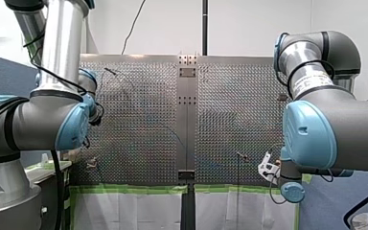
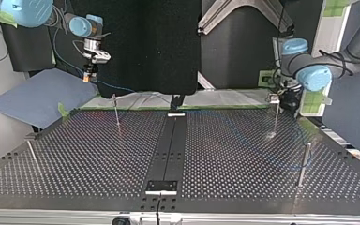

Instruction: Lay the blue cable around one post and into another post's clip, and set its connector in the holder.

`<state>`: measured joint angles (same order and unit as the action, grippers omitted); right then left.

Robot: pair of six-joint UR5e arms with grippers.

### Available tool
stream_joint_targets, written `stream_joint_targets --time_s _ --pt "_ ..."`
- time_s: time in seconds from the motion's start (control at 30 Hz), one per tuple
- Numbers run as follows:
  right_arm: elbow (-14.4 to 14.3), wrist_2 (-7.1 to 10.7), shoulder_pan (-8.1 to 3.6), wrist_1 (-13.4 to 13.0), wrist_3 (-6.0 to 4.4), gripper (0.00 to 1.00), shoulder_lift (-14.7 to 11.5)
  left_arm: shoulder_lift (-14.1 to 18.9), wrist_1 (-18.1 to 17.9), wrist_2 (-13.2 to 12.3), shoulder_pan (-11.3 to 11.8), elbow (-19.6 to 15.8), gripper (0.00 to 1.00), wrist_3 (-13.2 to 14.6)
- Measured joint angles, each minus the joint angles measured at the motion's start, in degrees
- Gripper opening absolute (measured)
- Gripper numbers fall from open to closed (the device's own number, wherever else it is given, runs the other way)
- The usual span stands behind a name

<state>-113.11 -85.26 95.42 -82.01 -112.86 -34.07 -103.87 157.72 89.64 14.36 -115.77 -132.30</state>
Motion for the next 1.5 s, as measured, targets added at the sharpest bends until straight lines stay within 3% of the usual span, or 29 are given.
stream_joint_targets --time_s 0.27,0.57,0.8,0.93,1.27,1.5 --pt "0.05 0.00 0.12 0.36 0.00 0.00 0.00 4.14 4.20 0.53 1.85 -1.02 1.00 1.39" --pt "0.26 0.00 0.47 0.68 0.00 0.00 0.00 8.76 8.79 -3.39 5.52 1.22 1.00 3.61" --pt "0.43 0.00 0.66 0.86 0.03 0.00 0.00 12.40 12.43 -5.21 5.66 4.75 1.00 7.14" --pt "0.74 0.07 0.89 1.18 0.14 0.00 0.00 14.37 14.40 -4.76 5.61 6.71 1.00 9.11" --pt "1.05 0.17 1.38 1.51 0.25 0.00 0.00 19.25 19.29 -0.64 5.70 11.60 1.00 13.99" --pt "1.23 0.18 1.68 1.73 0.29 0.00 0.00 22.38 22.45 -2.32 5.29 14.72 1.00 15.39"
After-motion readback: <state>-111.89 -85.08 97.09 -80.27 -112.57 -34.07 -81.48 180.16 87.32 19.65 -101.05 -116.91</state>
